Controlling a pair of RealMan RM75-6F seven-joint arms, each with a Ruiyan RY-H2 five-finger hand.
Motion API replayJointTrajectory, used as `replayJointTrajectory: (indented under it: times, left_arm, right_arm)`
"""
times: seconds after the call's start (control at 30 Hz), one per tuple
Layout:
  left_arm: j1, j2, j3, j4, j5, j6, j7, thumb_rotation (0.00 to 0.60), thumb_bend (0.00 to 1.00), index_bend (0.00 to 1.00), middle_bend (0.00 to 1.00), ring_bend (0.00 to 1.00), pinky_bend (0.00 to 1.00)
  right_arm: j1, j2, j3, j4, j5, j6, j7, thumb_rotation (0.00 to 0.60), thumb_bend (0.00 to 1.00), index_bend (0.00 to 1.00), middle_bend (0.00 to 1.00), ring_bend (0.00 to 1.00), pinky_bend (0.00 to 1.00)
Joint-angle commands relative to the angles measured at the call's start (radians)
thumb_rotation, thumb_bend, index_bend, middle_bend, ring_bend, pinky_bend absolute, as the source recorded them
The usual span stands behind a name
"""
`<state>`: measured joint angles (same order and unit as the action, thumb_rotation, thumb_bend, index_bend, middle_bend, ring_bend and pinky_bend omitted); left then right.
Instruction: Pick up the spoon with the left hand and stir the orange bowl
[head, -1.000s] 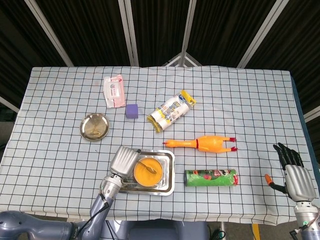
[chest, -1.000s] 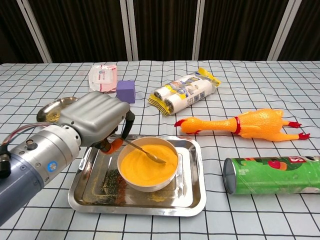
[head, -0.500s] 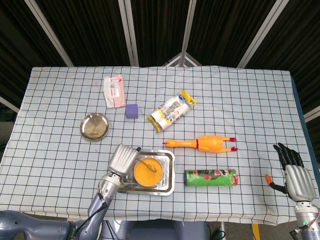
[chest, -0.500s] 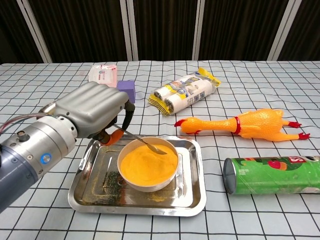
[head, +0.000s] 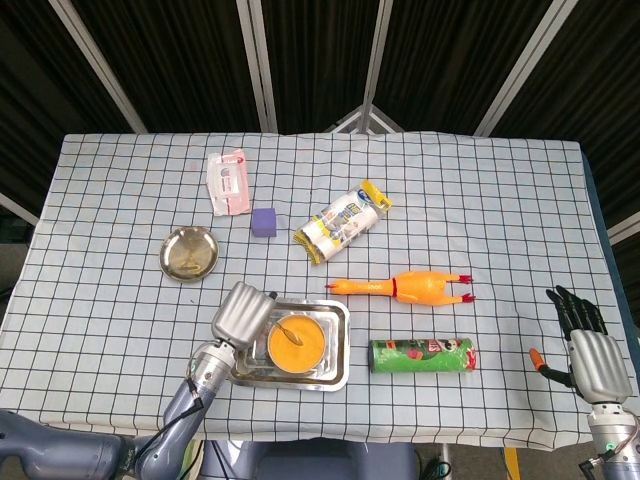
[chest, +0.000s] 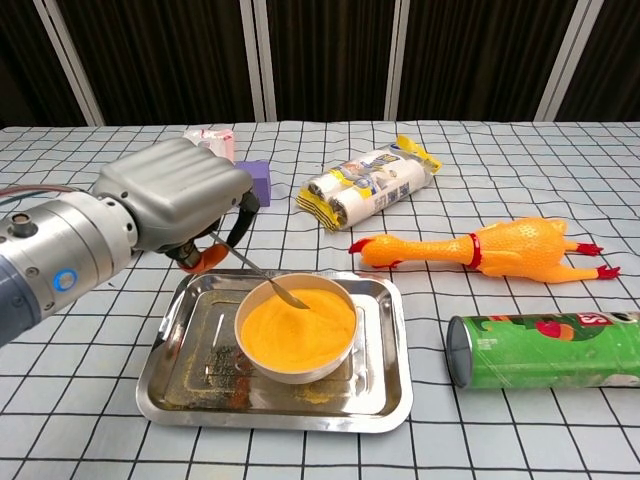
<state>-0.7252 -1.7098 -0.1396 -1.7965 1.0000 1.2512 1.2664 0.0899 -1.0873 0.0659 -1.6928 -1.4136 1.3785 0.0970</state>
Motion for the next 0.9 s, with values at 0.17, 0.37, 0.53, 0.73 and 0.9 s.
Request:
replayJointTrajectory:
  times: [0.17,0.37,0.53,0.73,0.9]
  left_arm:
    - [-0.043,0.028,0.005,-0.059,-0.096,-0.024,0.086,0.600,0.94,0.76,0.97,0.87,0.91]
    - [-0.087,0.022,0.001,-0.091,-0.188,-0.009,0.187,0.600,0.94,0.76,0.97,0.87,0.91]
    - [-0.124,-0.007,-0.007,-0.108,-0.259,0.018,0.247,0.600,0.94,0.76,0.97,0.87,0.91]
    - [-0.157,-0.040,-0.021,-0.109,-0.337,0.066,0.293,0.600,0.96,0.77,0.97,0.87,0.91]
    - [-0.178,-0.065,-0.027,-0.071,-0.328,0.090,0.284,0.600,0.98,0.78,0.98,0.87,0.91]
  right_arm:
    - [0.001,0.000,0.001,0.000,0.002,-0.002,0.004,0.600,0.37,0.00,0.00,0.00,0.00]
    - [0.001,0.000,0.002,-0.001,0.002,-0.001,0.004,0.600,0.37,0.00,0.00,0.00,0.00]
    - [0.001,0.000,0.002,-0.001,0.003,-0.001,0.007,0.600,0.37,0.00,0.00,0.00,0.00]
    - [0.002,0.001,0.003,-0.002,0.005,-0.005,0.012,0.600,0.37,0.00,0.00,0.00,0.00]
    - [0.002,0.002,0.003,-0.003,0.003,-0.005,0.013,0.600,0.37,0.00,0.00,0.00,0.00]
